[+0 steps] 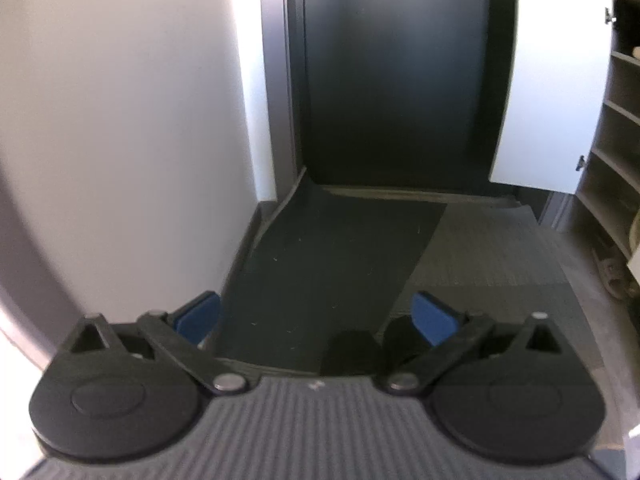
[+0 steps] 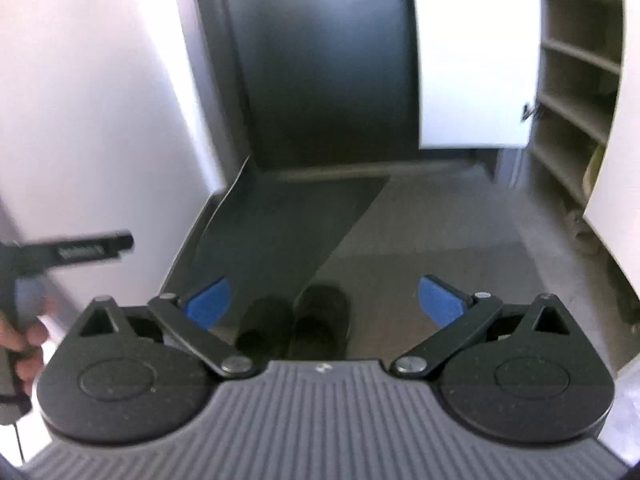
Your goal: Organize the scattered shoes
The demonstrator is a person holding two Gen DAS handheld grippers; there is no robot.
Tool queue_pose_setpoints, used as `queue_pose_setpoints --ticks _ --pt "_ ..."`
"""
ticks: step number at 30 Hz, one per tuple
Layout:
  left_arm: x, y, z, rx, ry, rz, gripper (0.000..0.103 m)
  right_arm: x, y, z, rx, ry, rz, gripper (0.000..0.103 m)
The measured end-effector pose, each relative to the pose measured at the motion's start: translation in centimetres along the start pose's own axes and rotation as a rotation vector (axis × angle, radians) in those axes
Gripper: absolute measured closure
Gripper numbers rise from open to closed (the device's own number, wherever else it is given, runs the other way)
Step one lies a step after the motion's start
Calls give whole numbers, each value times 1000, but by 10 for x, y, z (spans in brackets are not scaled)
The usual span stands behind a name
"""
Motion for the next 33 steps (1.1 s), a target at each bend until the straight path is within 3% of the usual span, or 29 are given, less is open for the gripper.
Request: queue_pose_setpoints --ticks 2,3,5,7,10,13,16,18,21,24,28,31,33 --pt "16 43 6 -5 -18 -51 0 -2 16 1 -1 73 7 0" --pt "23 66 10 -17 -26 -69 0 -16 26 -1 -25 172 35 0" --pt "33 100 17 -48 -27 -93 2 -38 29 -10 -60 220 85 0" --pt "32 116 29 -109 -11 -91 2 -74 25 -32 -119 246 178 0" --pt "25 112 45 -128 -45 -123 2 -119 6 -76 -206 224 207 0" --pt "-7 77 84 -105 -32 -177 2 -152 -12 -102 -233 171 183 0" --pt "-51 31 117 -78 19 -204 2 -199 -48 -130 -318 159 90 0" --pt "-80 3 135 -54 51 -208 2 -231 -74 -146 -370 157 28 0" --pt "-133 -49 166 -18 123 -195 1 -291 -122 -157 -409 116 10 0" --pt "-185 -99 194 -23 216 -176 1 -356 -167 -158 -427 61 1 0" --pt "-235 -148 217 -51 149 -226 1 -448 -219 -135 -394 9 24 0" --pt "-267 -181 244 -70 160 -250 1 -535 -274 -120 -533 45 62 0" --pt "-284 -200 266 -78 142 -278 1 -566 -297 -116 -658 61 30 0"
Point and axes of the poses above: each gripper's, at about its wrist camera, not at the fingertips, and y roughly the way its jaws point, z to its right, x to its underside, the point moved 10 cm from there along y, roughly the way its jaws point, and after that the axes turned 12 degrees about z, right-handed, at the moved point
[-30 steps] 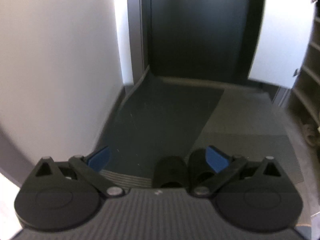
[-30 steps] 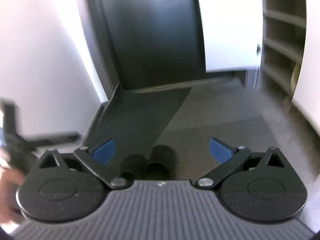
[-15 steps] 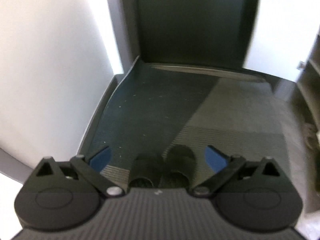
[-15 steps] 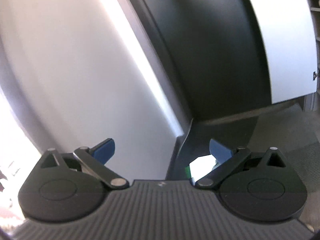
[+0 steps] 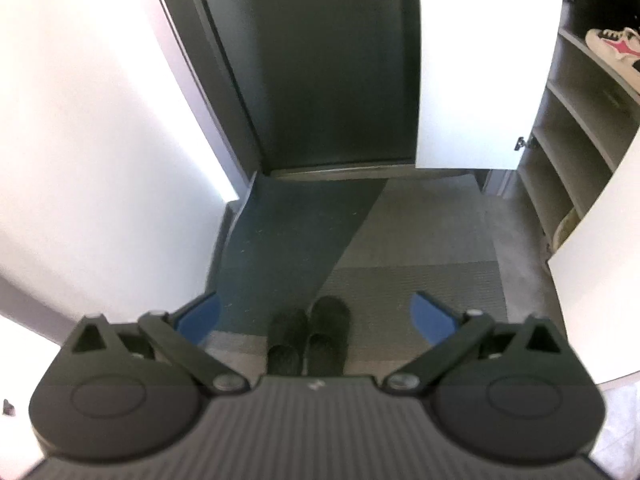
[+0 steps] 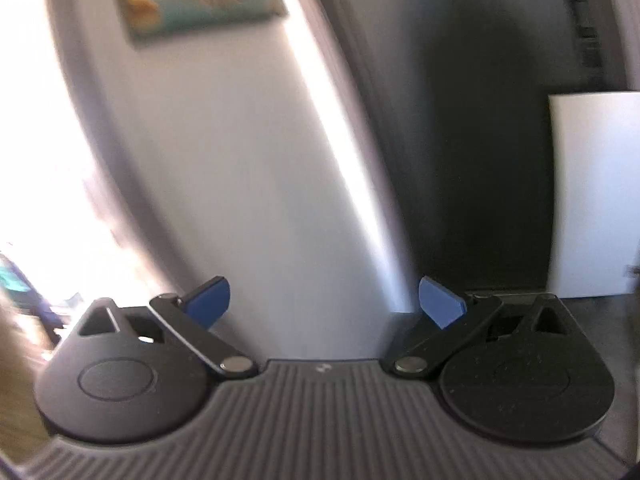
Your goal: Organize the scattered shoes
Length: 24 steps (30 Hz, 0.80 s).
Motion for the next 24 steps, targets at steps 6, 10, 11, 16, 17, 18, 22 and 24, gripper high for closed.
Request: queue_pose_setpoints --ticks 6,10,11,16,17,18,22,24 --pt "-42 -41 62 73 16 8 0 -43 -27 -4 -103 -108 -54 0" --pt "-66 -53 93 103 117 51 0 -60 -23 28 -34 -194 -59 0" --pt "-73 -54 99 109 124 58 0 -64 -22 34 -24 -205 -61 0" --pt "-111 -35 135 132 188 101 0 -98 -9 57 -65 -139 -67 0" --pt "-117 -28 143 139 196 99 0 -101 -4 67 -70 -123 -70 0" --pt "-123 -18 152 152 200 97 0 -111 8 84 -82 -86 -80 0" --pt "-151 20 191 224 236 107 0 -117 43 120 -122 -9 -126 0" --pt "-171 46 219 292 259 118 0 -116 56 137 -139 44 -146 0"
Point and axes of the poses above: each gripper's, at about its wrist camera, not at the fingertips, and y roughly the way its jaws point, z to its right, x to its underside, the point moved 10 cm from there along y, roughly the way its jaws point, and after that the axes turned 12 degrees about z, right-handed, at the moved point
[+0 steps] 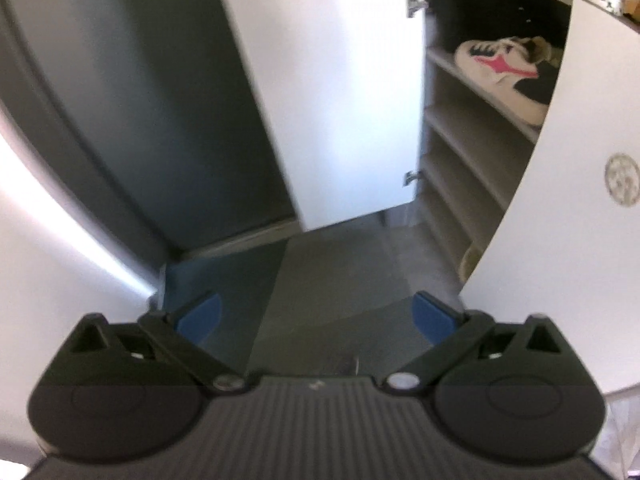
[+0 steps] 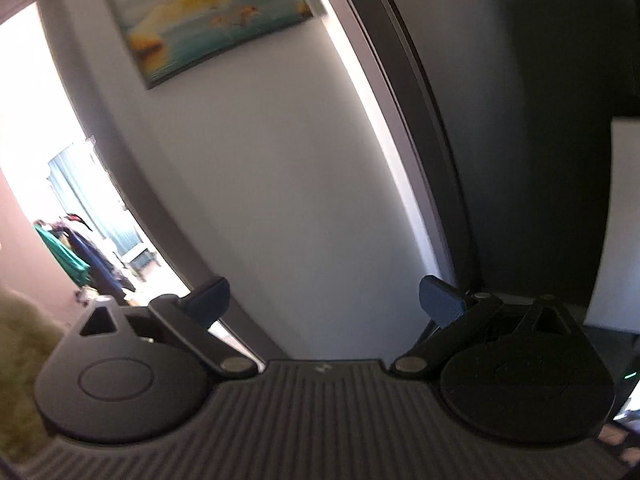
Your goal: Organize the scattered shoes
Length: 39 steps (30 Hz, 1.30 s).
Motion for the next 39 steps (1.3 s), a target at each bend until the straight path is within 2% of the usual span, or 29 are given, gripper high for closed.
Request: queue_pose_setpoints --ticks 2,4,5,6,9,12,14,17,21,25,28,30,34,37,39 --pt "-23 38 10 65 16 2 0 -15 35 58 -6 110 -14 0" --pt "-55 71 15 143 32 38 0 -35 62 116 71 82 3 0" --pt "-75 85 14 178 61 64 0 -42 63 140 121 79 12 0" --pt "-97 100 12 207 96 94 0 -62 69 182 211 85 22 0" --pt "-147 131 4 282 149 158 0 -106 73 264 358 93 30 0" --pt "-175 154 2 315 215 193 0 -145 70 316 505 14 77 0" --pt "-190 171 0 333 262 204 0 -164 62 341 590 -2 110 0" --pt "-199 186 -8 361 246 174 0 -178 48 372 723 -32 134 0" --pt "-215 209 -18 389 250 143 0 -172 26 421 882 16 134 0" --pt "-230 219 -18 458 315 157 0 -174 3 463 970 69 163 0" --pt "-236 223 -7 545 478 149 1 -172 -28 489 1021 44 198 0" --pt "-242 222 -3 600 524 153 0 -162 -43 506 1070 48 228 0" --pt "-237 229 2 693 608 151 0 -137 -65 524 1173 114 220 0" --pt "-243 226 8 833 679 168 0 -119 -70 527 1289 225 256 0" --pt "-249 220 13 950 778 242 0 -108 -68 522 1407 285 299 0"
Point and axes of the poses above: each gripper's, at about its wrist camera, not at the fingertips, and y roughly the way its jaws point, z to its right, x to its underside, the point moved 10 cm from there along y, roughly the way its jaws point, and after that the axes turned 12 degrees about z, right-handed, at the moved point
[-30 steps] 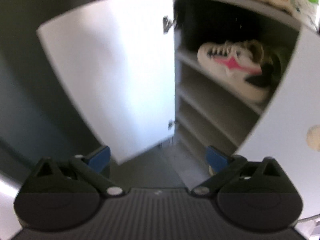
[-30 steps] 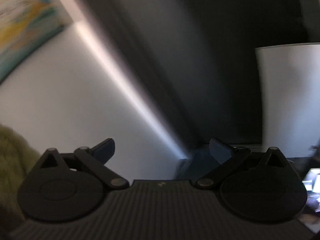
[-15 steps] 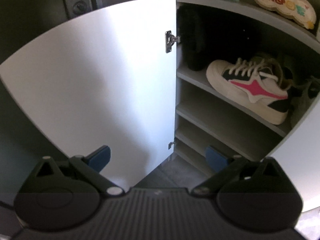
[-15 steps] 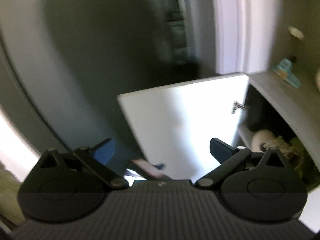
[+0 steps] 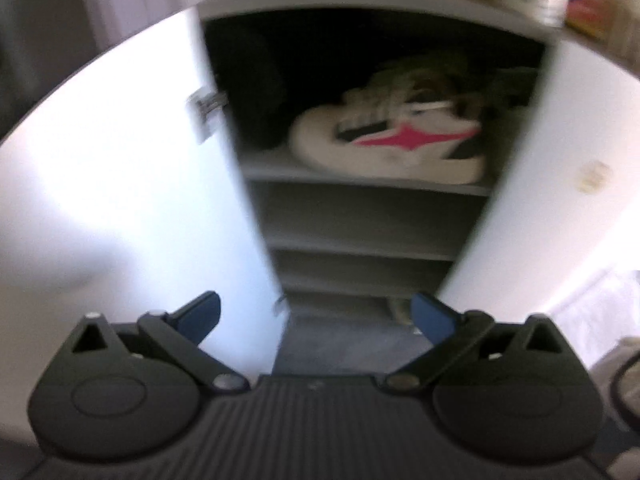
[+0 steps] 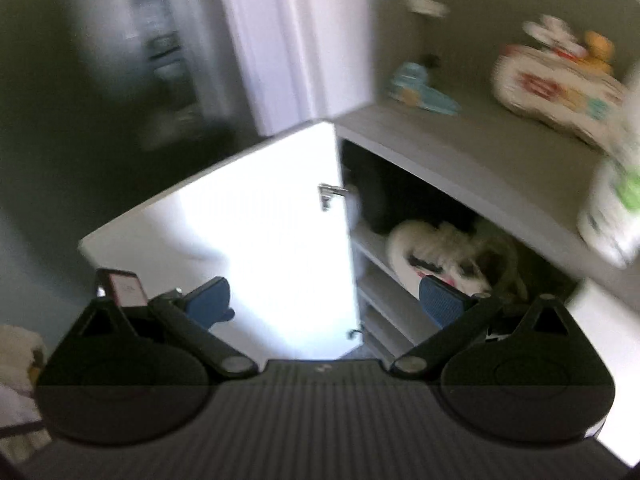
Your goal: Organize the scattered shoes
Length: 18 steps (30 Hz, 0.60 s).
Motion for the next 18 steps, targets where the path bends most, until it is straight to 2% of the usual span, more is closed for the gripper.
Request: queue_pose_setpoints --ticks 1,2,3,5,7,10,13,16,18 --pt "-2 0 0 23 38 18 0 9 -6 1 92 42 18 0" --pt "-2 -1 0 52 85 30 0 14 -10 2 135 63 26 0" --pt "-1 -2 1 93 108 31 0 28 -24 -2 253 122 45 0" --pt "3 -8 4 185 122 21 0 58 -60 -10 459 252 83 0" --pt "9 -20 10 268 131 9 0 90 -103 -22 617 403 110 0" --pt "17 -40 31 396 143 24 0 142 -166 -58 734 552 109 0" --pt "21 -58 61 508 160 79 1 175 -222 -80 889 552 109 0" --pt "18 -75 83 580 170 139 2 212 -272 -90 1014 662 167 0" --pt "10 -90 99 600 203 241 5 226 -287 -94 1045 702 201 0"
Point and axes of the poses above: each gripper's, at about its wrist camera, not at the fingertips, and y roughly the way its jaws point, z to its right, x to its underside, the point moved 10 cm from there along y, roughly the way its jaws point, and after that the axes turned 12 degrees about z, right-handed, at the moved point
